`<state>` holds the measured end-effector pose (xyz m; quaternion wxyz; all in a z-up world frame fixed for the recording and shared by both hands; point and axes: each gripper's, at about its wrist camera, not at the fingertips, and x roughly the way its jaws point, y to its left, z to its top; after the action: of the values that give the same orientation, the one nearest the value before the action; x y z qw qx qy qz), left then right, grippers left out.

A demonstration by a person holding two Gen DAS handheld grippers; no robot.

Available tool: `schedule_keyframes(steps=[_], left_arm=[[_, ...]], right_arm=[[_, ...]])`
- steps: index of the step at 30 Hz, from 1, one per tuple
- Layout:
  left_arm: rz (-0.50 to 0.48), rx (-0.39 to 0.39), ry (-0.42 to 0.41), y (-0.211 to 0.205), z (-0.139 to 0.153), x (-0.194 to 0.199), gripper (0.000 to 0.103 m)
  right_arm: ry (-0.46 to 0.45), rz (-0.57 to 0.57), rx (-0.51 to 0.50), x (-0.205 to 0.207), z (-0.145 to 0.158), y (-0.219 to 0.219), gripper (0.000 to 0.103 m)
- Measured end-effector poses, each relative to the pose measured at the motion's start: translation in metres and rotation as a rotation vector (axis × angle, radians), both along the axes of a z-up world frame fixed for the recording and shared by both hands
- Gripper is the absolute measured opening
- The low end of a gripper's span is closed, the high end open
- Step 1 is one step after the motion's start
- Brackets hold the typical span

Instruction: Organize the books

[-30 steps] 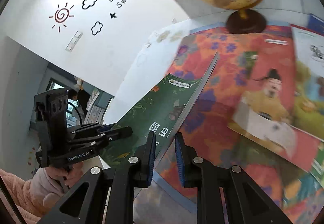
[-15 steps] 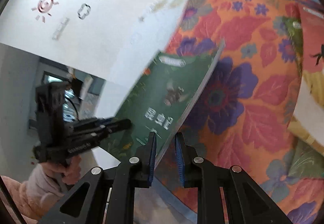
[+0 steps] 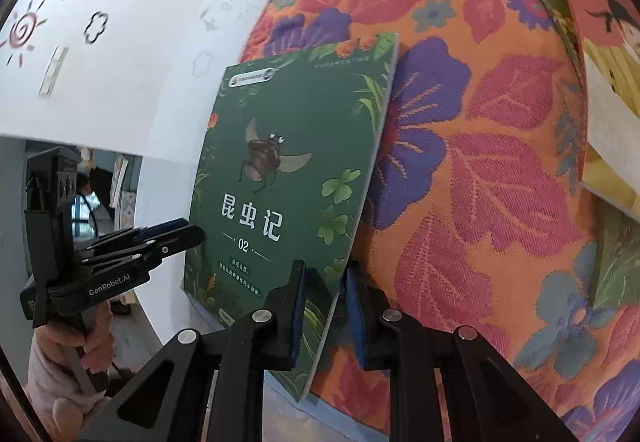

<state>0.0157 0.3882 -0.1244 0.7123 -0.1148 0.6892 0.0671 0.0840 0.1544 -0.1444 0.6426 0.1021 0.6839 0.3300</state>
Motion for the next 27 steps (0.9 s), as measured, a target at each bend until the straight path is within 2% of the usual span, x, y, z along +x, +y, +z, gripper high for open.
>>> schedule_keyframes(steps=[2,4,7,9,14,17,20,24,27], left_arm=[[0.006,0.056,-0.006,-0.001,0.009,0.007,0.027],[0.015,0.080,-0.067,-0.007,0.028,0.013,0.027],[0.044,0.058,-0.182,-0.031,0.060,0.020,0.027],[0.046,0.024,-0.255,-0.057,0.076,0.028,0.027],[-0.035,-0.035,-0.378,-0.143,0.090,0.071,0.028],[-0.056,-0.094,-0.400,-0.191,0.085,0.097,0.028],[-0.086,-0.157,-0.412,-0.235,0.077,0.118,0.028],[-0.148,-0.137,-0.417,-0.291,0.066,0.144,0.029],[-0.170,-0.119,-0.395,-0.314,0.060,0.151,0.030]], right_arm=[[-0.016,-0.028,-0.009,0.002,0.004,-0.008,0.019],[-0.045,-0.059,0.006,0.004,0.017,-0.031,0.019],[-0.091,-0.078,0.021,0.011,0.039,-0.076,0.019],[-0.163,-0.089,-0.010,0.019,0.062,-0.121,0.019],[-0.249,-0.223,-0.011,0.045,0.098,-0.229,0.019],[-0.279,-0.325,-0.029,0.069,0.105,-0.289,0.020],[-0.294,-0.402,0.003,0.090,0.109,-0.329,0.020],[-0.317,-0.424,-0.015,0.114,0.102,-0.342,0.022],[-0.278,-0.427,-0.013,0.124,0.085,-0.342,0.022]])
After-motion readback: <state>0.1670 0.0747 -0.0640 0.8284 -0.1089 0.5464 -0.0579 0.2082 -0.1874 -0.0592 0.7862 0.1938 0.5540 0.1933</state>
